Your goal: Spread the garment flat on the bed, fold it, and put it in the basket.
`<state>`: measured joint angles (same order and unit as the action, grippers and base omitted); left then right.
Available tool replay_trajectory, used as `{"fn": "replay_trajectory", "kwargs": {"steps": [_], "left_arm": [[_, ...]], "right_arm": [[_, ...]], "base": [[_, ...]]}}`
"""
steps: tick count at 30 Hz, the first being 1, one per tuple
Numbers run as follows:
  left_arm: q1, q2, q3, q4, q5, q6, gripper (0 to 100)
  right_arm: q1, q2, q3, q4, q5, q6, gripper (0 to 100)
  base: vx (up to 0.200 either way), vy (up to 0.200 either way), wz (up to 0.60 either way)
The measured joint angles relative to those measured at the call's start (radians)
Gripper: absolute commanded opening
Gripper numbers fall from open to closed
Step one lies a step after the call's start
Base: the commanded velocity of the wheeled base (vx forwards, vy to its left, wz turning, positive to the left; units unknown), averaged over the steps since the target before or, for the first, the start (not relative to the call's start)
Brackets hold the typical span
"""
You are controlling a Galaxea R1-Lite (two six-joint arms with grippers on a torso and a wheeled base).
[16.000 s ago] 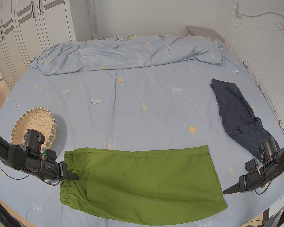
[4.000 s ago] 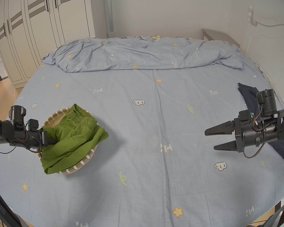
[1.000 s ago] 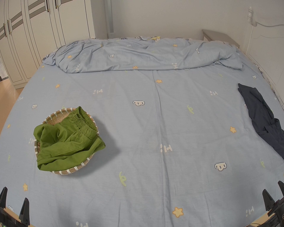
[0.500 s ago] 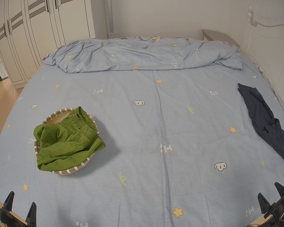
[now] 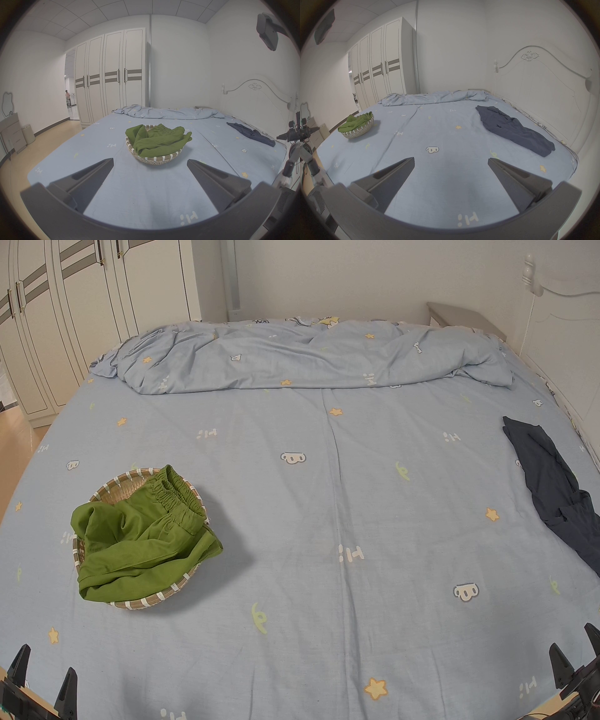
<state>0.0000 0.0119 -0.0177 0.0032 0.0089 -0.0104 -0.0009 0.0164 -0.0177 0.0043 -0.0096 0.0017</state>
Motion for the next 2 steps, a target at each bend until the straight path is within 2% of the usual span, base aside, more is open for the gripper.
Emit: {"fn": "replay_trajectory", "kwargs": {"steps": [2], "left_arm": [[0.0,0.0,0.0,0.0,0.0,0.0,100]], "right_arm": [[0.0,-0.001,0.0,0.0,0.0,-0.001,100]], "base": [[0.0,0.0,0.0]]}}
